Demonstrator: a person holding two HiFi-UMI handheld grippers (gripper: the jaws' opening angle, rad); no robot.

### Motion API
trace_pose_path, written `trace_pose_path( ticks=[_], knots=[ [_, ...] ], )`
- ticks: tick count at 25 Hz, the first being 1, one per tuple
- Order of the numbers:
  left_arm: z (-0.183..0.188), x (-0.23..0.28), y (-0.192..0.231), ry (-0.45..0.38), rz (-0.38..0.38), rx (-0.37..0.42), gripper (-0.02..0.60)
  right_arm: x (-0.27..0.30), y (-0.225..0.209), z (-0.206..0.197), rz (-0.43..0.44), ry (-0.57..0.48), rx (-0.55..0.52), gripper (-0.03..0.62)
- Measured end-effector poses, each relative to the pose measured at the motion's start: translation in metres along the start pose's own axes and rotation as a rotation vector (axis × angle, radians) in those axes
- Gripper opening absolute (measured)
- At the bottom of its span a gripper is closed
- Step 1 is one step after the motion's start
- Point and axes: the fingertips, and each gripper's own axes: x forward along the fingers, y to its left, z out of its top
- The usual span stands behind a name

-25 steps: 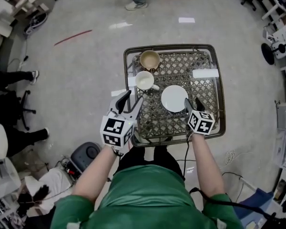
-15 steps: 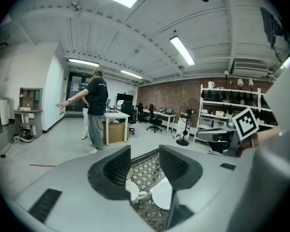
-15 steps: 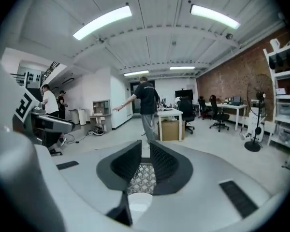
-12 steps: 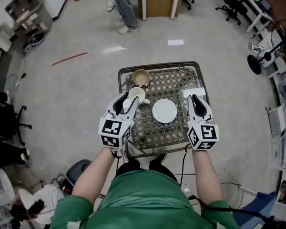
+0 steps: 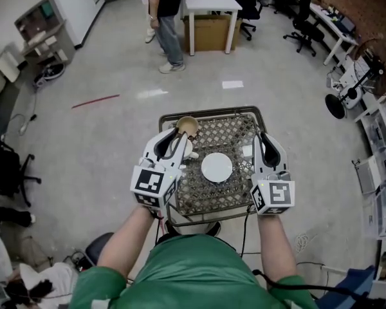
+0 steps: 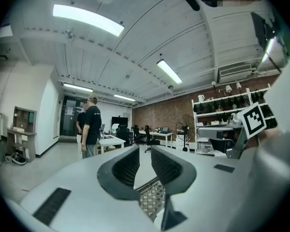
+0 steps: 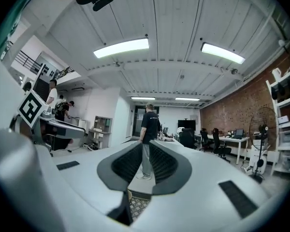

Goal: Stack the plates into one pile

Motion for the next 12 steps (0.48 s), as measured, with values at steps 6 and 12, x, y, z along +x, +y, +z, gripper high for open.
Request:
trace_pose_path(
  ticks=[6,12],
  knots=[
    [0.02,-0.004,-0.007,-0.054,0.007,0.026,0.089,-0.006,0.005,0.015,0.004,-0.014,-0.011,0.027],
    [0.023,0.0,-0.012,-0.043,0.024,0.034,0.088,-0.01,0.008,0.021,0.062,-0.043,-0.04,0.023]
  ],
)
